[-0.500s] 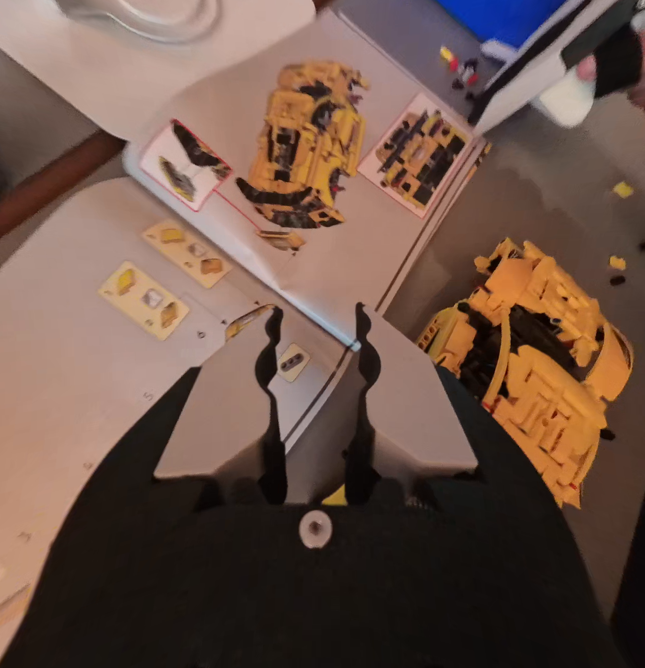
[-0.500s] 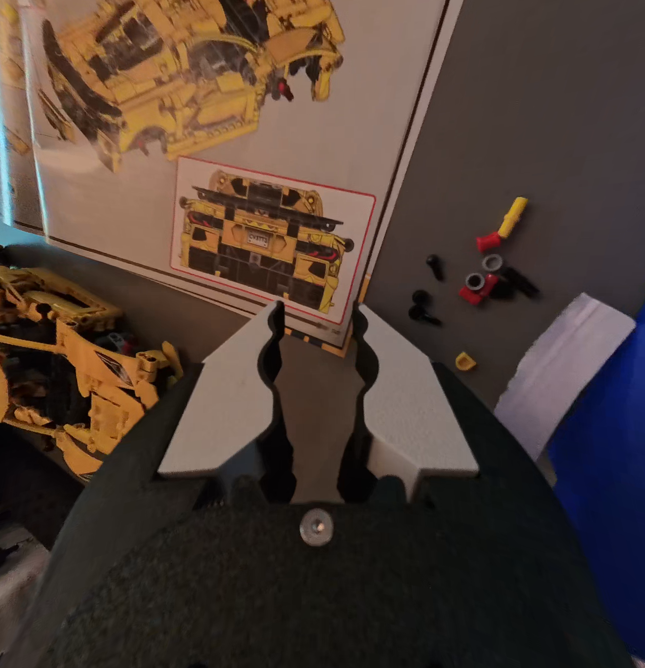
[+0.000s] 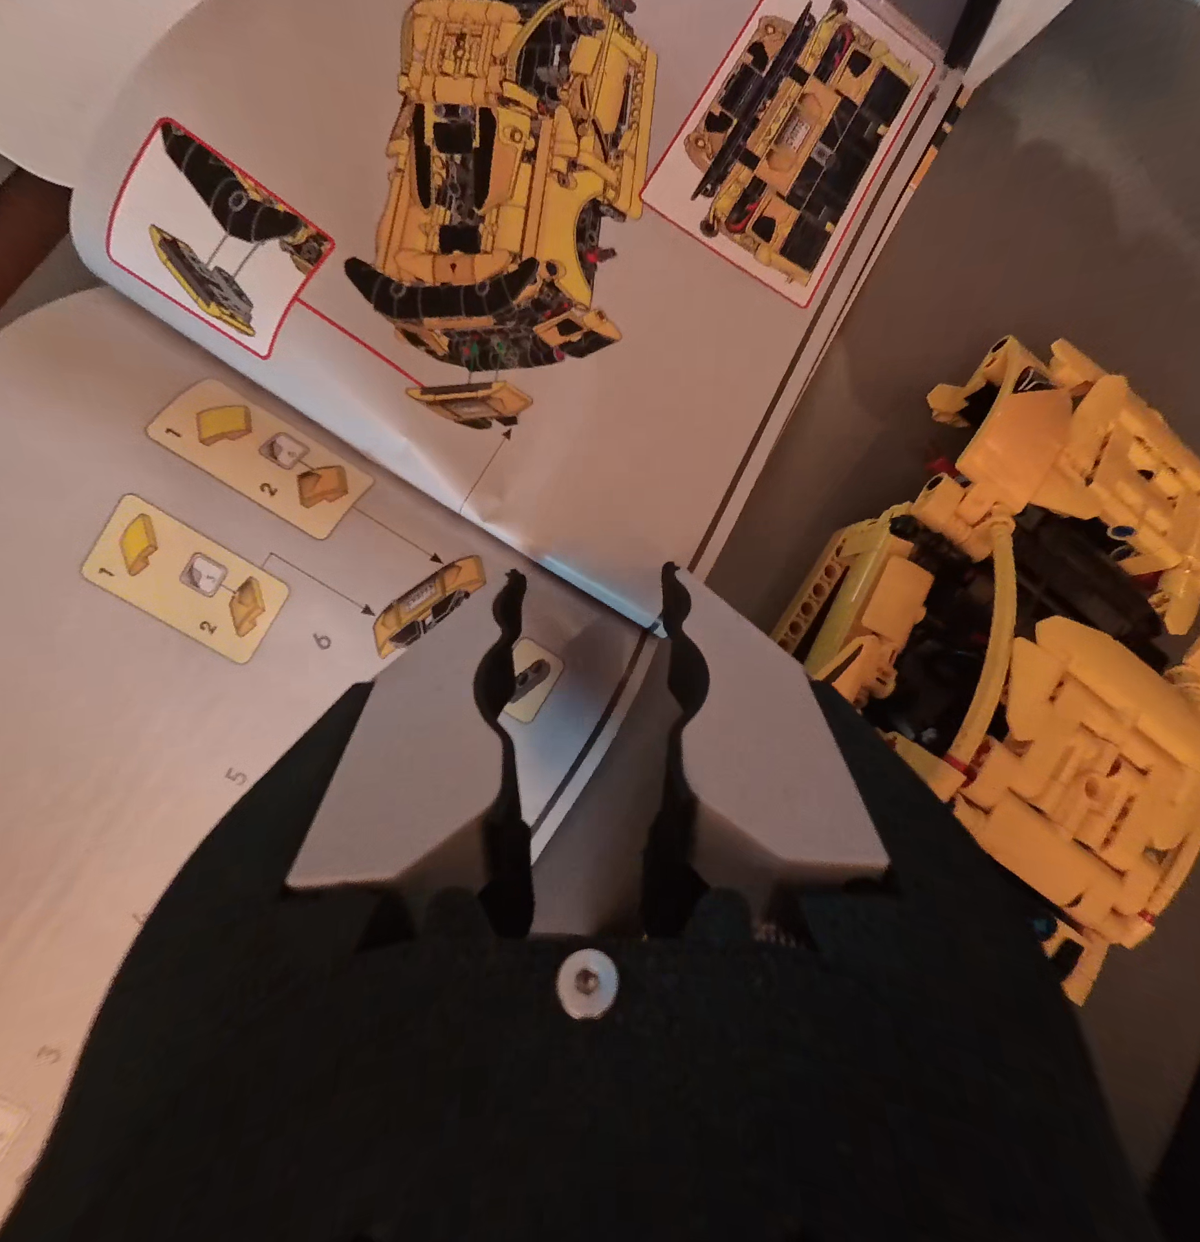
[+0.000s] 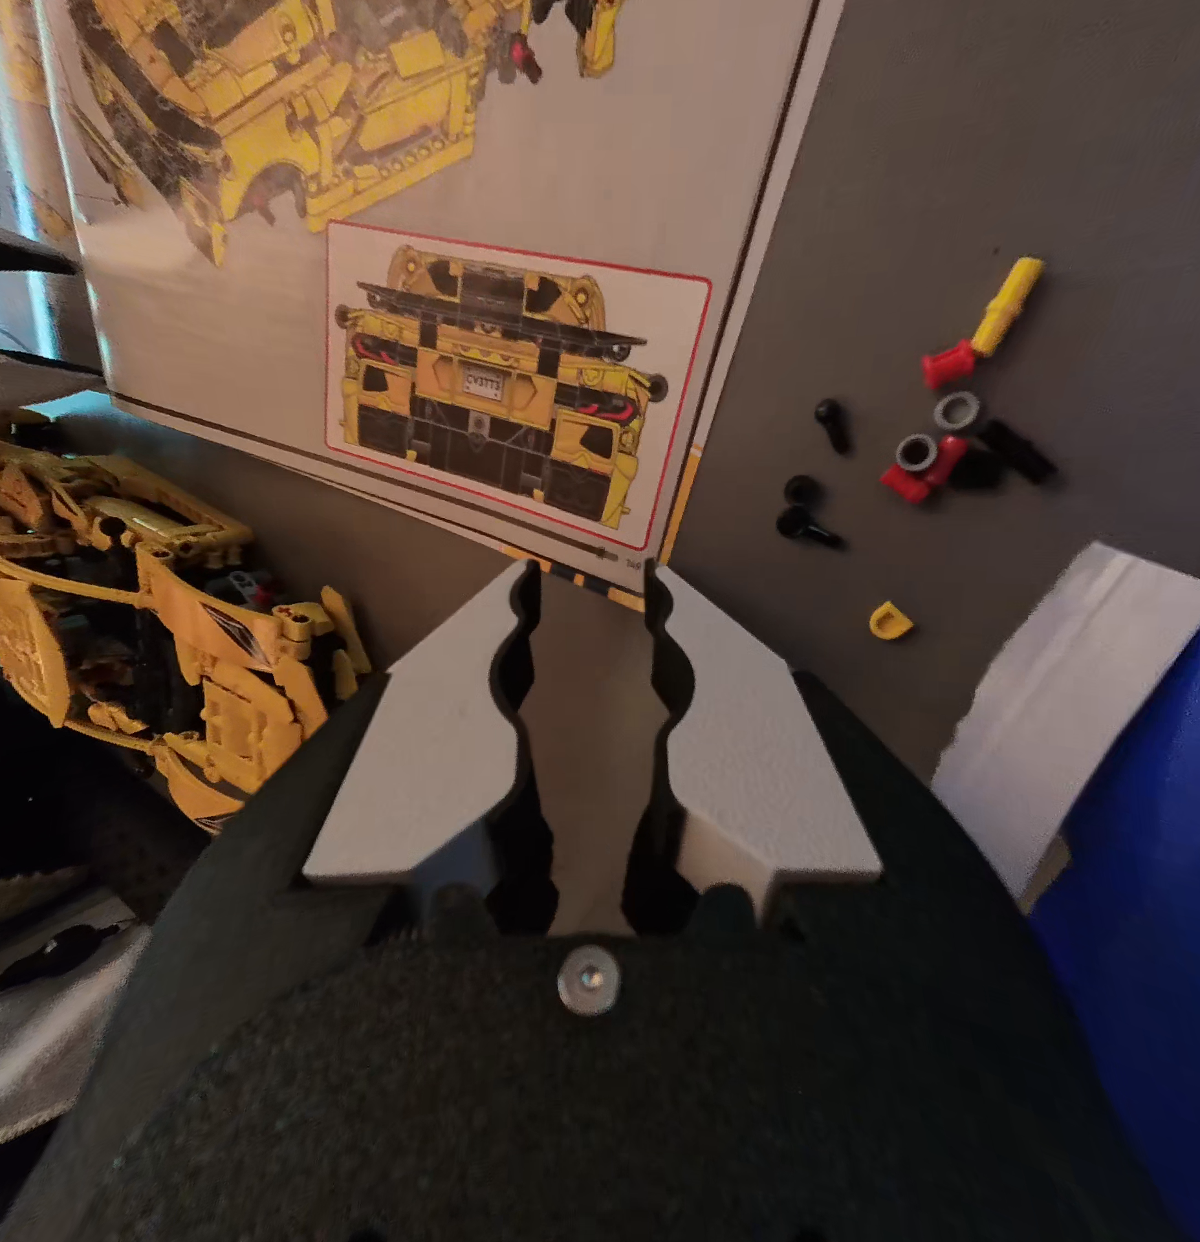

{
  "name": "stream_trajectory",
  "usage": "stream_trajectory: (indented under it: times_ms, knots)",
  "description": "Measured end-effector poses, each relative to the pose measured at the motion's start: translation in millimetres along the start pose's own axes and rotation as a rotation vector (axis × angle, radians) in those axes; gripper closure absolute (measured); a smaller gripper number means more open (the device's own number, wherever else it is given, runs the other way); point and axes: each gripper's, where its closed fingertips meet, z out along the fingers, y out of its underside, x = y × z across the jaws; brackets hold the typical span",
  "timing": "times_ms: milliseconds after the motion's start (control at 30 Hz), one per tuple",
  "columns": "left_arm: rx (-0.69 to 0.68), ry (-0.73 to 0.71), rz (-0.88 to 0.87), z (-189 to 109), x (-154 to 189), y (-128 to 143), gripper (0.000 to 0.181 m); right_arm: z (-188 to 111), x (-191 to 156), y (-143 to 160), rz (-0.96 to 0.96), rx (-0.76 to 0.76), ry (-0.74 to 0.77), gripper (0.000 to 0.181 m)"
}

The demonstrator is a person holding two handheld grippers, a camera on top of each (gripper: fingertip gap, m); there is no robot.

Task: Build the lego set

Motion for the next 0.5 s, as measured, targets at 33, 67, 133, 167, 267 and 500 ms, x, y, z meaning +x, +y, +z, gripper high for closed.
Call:
stream_trajectory:
  times_ms: [33,67,133,167,267,500]
  knots:
    - [-0.005,0.001,0.005,0.9,0.4,0.0,0.139,-0.6,-0.1,0.5,-0.001,-0.001,0.001,0.151]
    - [-0.01,0.003,0.011,1.7,0.8,-0.2,0.14,-1.3,0.0,0.4,0.0,-0.001,0.002,0.151]
    - [-0.018,0.002,0.02,3.1,0.6,-1.4,0.14,-2.7,3.5,1.6,0.007,-0.005,0.024,0.15]
    - [-0.022,0.005,0.021,4.4,0.8,-2.0,0.14,-2.1,3.3,2.9,0.005,-0.012,0.021,0.15]
    - [-0.03,0.009,0.027,7.3,1.2,-2.4,0.14,-1.3,1.3,3.7,0.011,-0.014,0.0,0.15]
    - [-0.031,0.016,0.021,7.4,1.0,-2.8,0.14,2.3,-6.5,1.4,0.005,-0.009,-0.043,0.151]
